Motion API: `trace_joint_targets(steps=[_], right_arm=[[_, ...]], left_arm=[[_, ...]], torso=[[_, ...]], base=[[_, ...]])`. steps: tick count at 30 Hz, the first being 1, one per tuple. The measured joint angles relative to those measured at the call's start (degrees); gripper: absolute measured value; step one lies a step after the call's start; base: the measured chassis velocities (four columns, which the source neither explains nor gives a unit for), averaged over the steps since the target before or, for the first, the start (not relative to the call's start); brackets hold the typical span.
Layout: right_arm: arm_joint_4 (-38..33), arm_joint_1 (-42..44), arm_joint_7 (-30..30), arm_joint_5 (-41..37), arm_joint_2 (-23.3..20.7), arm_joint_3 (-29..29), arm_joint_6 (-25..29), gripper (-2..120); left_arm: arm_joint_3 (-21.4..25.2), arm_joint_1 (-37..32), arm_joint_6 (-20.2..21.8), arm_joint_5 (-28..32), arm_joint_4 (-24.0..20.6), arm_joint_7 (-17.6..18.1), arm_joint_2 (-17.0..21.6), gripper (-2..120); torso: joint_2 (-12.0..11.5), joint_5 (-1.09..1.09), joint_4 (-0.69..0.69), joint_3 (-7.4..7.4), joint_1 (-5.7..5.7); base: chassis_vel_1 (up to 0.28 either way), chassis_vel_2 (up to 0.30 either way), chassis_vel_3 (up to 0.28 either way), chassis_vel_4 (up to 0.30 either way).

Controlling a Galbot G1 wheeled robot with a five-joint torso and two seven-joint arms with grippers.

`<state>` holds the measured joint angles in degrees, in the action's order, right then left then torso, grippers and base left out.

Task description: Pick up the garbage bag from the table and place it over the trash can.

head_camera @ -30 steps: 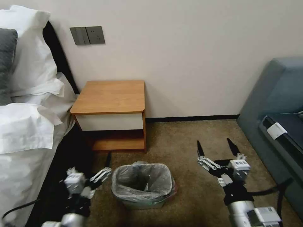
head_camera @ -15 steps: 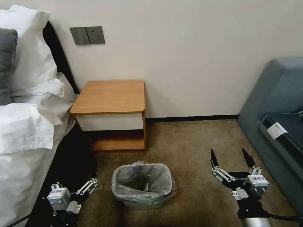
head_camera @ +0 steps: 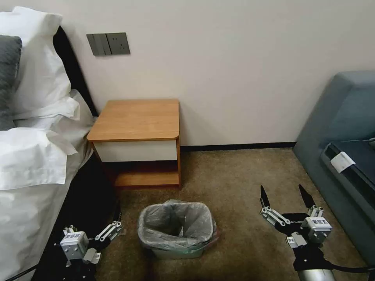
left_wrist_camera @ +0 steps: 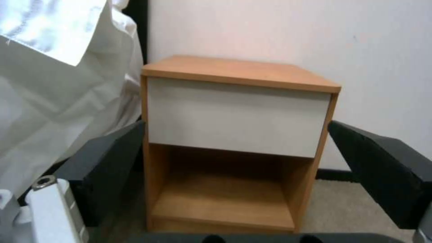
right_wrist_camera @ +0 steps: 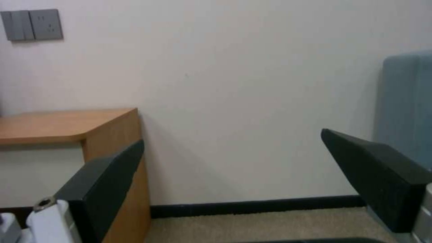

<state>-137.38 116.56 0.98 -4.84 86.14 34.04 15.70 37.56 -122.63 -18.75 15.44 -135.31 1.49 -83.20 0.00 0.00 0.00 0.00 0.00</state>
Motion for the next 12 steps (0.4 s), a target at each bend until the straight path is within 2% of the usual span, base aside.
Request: trace_joint_targets(steps=[12], right_arm=[[-0.02, -0.03, -0.09, 0.03, -0.05, -0.06, -0.11, 100]], left_arm=[[-0.05, 0.03, 0.05, 0.00, 0.06, 0.04, 0.03, 100]], torso=[[0.00, 0.00, 0.00, 0.00, 0.00]], base=[[0.000, 0.000, 0.000, 0.000]])
